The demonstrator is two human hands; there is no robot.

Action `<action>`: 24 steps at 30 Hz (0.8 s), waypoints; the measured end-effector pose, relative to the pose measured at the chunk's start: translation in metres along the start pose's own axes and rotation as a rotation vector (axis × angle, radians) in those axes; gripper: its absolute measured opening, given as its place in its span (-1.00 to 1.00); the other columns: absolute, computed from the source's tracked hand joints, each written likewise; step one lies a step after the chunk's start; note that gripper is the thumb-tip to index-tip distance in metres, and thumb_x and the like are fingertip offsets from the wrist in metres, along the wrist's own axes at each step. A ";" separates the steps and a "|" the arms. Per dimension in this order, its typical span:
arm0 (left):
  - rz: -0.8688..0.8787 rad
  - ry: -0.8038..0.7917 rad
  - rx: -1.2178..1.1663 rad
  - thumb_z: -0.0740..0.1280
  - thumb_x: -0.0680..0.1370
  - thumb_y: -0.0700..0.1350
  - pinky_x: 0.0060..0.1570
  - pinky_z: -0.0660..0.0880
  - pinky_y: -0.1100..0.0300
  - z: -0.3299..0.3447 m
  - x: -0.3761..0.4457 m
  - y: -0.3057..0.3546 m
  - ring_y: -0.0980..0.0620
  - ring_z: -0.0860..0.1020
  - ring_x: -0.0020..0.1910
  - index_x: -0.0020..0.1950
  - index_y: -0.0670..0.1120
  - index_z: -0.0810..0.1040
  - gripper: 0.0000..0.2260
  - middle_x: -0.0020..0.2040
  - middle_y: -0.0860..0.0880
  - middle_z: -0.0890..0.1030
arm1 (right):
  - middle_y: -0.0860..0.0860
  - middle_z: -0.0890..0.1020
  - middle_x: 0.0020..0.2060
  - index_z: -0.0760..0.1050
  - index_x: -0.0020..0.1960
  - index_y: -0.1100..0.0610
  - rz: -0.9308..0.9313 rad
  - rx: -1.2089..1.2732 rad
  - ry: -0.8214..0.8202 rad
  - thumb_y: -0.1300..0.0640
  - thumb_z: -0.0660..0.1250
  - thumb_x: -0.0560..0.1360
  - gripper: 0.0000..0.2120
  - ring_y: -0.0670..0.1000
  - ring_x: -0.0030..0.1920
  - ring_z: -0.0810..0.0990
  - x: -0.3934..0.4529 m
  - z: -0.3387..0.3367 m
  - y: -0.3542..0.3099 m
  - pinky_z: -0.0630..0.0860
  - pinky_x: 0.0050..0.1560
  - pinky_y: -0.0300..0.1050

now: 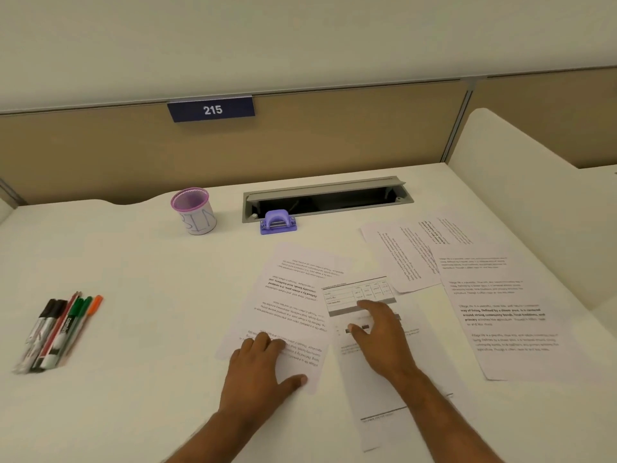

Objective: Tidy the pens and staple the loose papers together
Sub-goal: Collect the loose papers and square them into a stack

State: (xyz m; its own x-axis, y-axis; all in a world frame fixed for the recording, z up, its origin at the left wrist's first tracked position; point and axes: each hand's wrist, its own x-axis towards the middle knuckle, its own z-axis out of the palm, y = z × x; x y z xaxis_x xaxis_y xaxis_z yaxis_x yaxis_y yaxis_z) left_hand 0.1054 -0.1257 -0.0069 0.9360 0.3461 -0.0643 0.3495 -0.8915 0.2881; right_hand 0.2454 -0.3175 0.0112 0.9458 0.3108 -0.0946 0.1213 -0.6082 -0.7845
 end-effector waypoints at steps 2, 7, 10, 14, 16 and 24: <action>-0.004 0.019 0.006 0.20 0.34 0.48 0.17 0.34 0.20 0.001 -0.006 -0.001 0.09 0.41 0.16 0.32 0.13 0.46 -0.33 0.14 0.17 0.44 | 0.06 0.57 0.19 0.49 0.26 0.11 0.075 -0.090 0.144 0.11 0.49 0.41 -0.56 0.08 0.13 0.54 0.001 -0.010 0.006 0.52 0.18 0.02; -0.012 0.174 0.011 0.23 0.29 0.49 0.06 0.44 0.13 0.011 -0.018 -0.007 0.03 0.49 -0.01 0.11 0.08 0.59 -0.37 -0.06 0.14 0.50 | 0.17 0.50 0.19 0.36 0.25 0.17 0.507 -0.553 0.222 -0.27 0.53 0.21 -0.19 0.20 0.21 0.45 -0.020 -0.028 0.014 0.40 0.18 0.08; -0.016 0.187 -0.011 0.22 0.29 0.49 0.13 0.45 0.10 0.013 -0.024 -0.009 0.02 0.49 0.02 0.13 0.07 0.59 -0.36 -0.05 0.13 0.49 | 0.16 0.47 0.18 0.36 0.20 0.18 0.572 -0.589 0.194 -0.40 0.49 0.13 -0.11 0.17 0.22 0.43 -0.031 -0.024 0.014 0.41 0.16 0.06; -0.002 0.133 -0.042 0.21 0.30 0.48 0.12 0.43 0.11 0.009 -0.028 -0.009 0.01 0.46 0.04 0.16 0.06 0.56 -0.35 -0.02 0.10 0.47 | 0.17 0.44 0.22 0.33 0.23 0.18 0.652 -0.544 0.167 -0.40 0.52 0.08 -0.04 0.18 0.26 0.40 -0.037 -0.018 0.006 0.36 0.23 0.09; 0.004 0.123 -0.049 0.20 0.31 0.49 0.09 0.42 0.13 0.008 -0.029 -0.010 0.01 0.45 0.05 0.17 0.06 0.54 -0.35 0.00 0.10 0.46 | 0.17 0.45 0.23 0.31 0.25 0.19 0.685 -0.466 0.189 -0.36 0.55 0.07 -0.03 0.20 0.28 0.40 -0.042 -0.015 0.001 0.34 0.25 0.12; 0.025 0.118 -0.075 0.21 0.32 0.49 0.13 0.41 0.14 0.007 -0.030 -0.016 0.03 0.41 0.06 0.20 0.06 0.51 -0.34 0.03 0.08 0.45 | 0.17 0.48 0.21 0.37 0.25 0.20 0.715 -0.327 0.265 -0.26 0.60 0.10 -0.09 0.23 0.28 0.41 -0.057 -0.005 -0.002 0.42 0.17 0.17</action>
State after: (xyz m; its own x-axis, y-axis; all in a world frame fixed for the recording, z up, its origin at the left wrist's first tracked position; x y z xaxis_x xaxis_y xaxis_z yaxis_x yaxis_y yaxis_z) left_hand 0.0717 -0.1244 -0.0167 0.9314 0.3597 0.0553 0.3176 -0.8776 0.3590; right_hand 0.1924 -0.3379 0.0214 0.8629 -0.3888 -0.3229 -0.4930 -0.7882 -0.3683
